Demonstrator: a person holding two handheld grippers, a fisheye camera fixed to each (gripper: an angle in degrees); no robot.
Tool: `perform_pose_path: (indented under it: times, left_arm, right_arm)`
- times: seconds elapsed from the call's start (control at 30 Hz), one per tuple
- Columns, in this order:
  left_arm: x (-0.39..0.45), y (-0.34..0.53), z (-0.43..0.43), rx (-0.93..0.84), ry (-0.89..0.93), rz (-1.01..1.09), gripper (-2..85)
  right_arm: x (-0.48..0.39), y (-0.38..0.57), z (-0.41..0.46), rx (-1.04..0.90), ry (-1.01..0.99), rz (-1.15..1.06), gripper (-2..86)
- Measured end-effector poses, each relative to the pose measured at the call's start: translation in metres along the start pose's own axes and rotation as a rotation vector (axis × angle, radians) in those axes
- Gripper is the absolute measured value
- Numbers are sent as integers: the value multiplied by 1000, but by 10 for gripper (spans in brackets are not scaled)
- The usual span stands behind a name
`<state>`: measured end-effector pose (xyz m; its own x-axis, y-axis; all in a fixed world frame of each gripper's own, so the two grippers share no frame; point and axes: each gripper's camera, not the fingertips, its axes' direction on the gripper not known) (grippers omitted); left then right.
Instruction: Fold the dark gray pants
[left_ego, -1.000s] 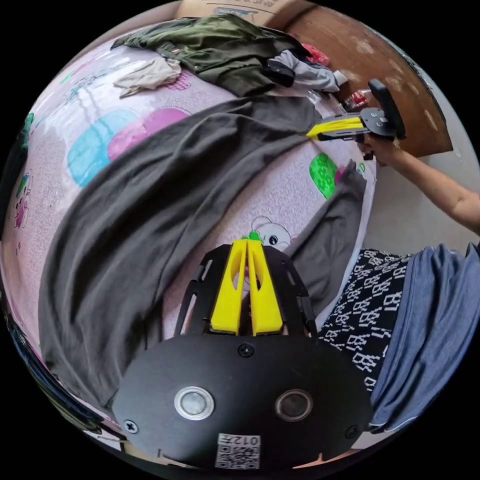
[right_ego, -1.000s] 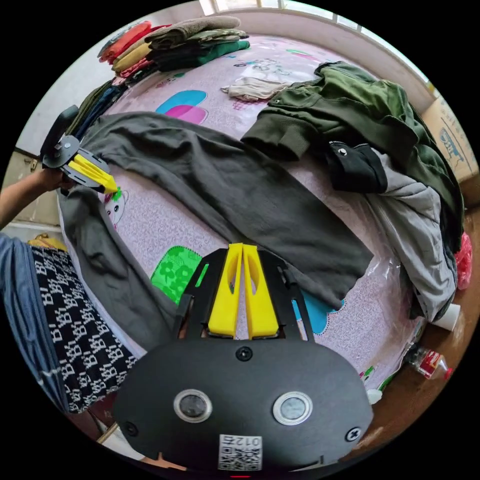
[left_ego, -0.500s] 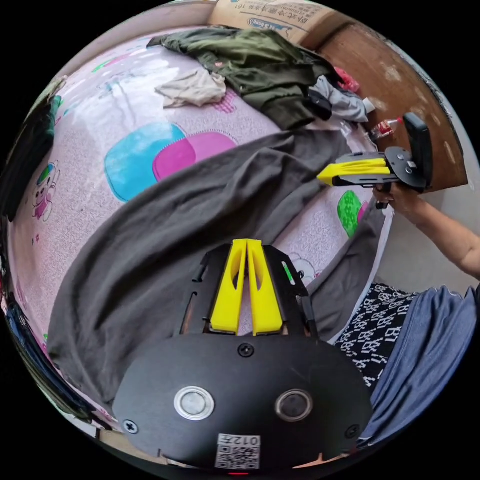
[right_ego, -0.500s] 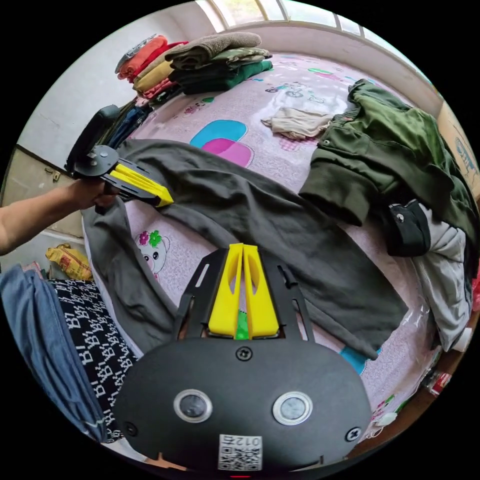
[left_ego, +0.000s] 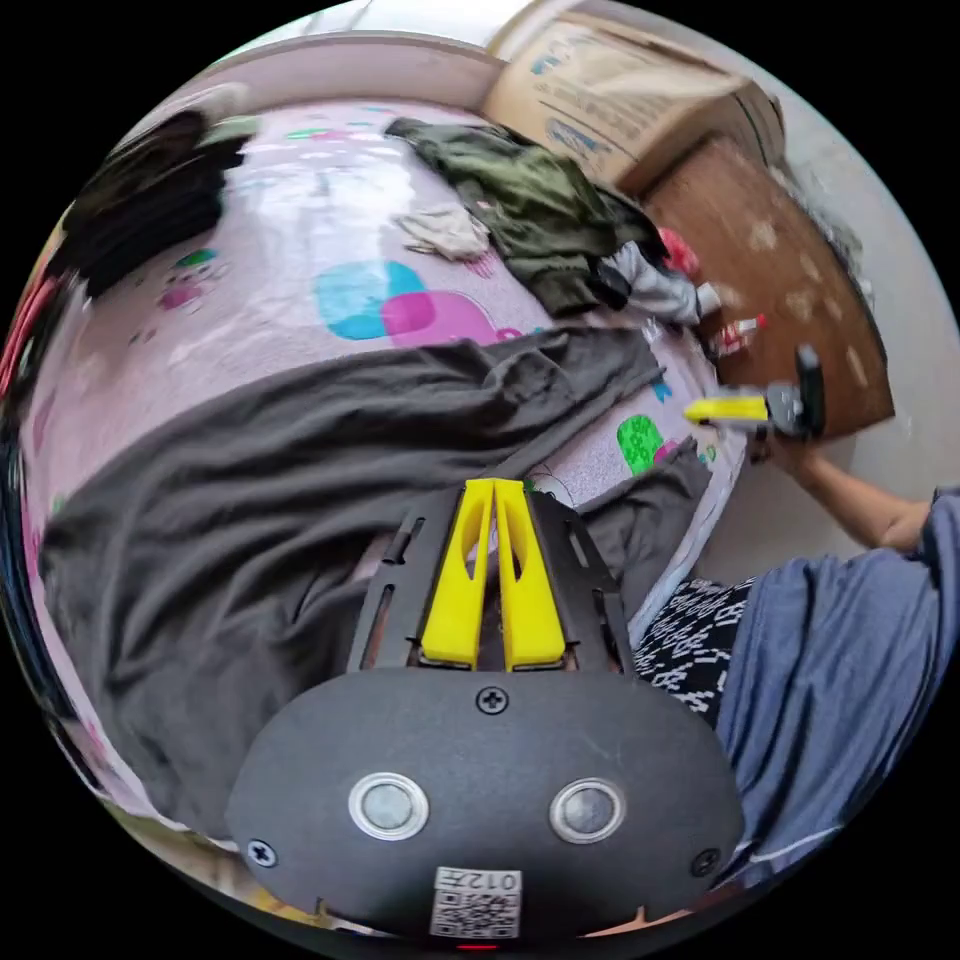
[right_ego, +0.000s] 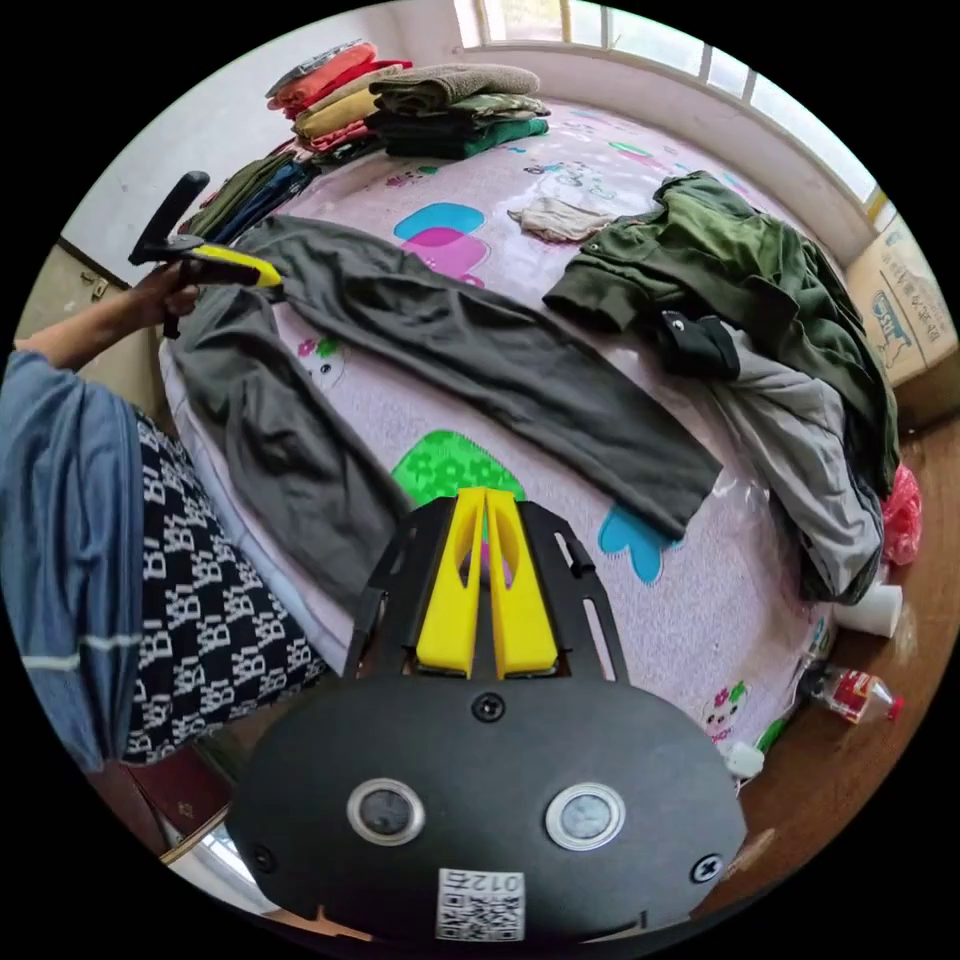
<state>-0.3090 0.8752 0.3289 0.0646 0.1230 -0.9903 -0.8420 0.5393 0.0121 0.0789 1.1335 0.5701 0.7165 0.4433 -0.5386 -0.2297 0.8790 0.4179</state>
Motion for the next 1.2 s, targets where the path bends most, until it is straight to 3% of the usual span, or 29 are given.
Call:
perform_pose_path:
  times: [0.27, 0.43, 0.93, 1.2]
  left_arm:
    - [-157, 232, -148, 378, 204, -911, 3]
    - [-194, 328, -200, 392, 72, -1196, 4]
    - [-245, 355, -287, 317, 109, -1280, 24]
    - [-256, 363, -329, 409, 177, -1307, 36]
  right_arm:
    - [-104, 97, 26, -225, 188, -209, 63]
    - [-113, 97, 35, -213, 258, -161, 64]
    - [-137, 48, 59, -314, 303, -339, 13]
    - [-129, 29, 66, -355, 288, -342, 5]
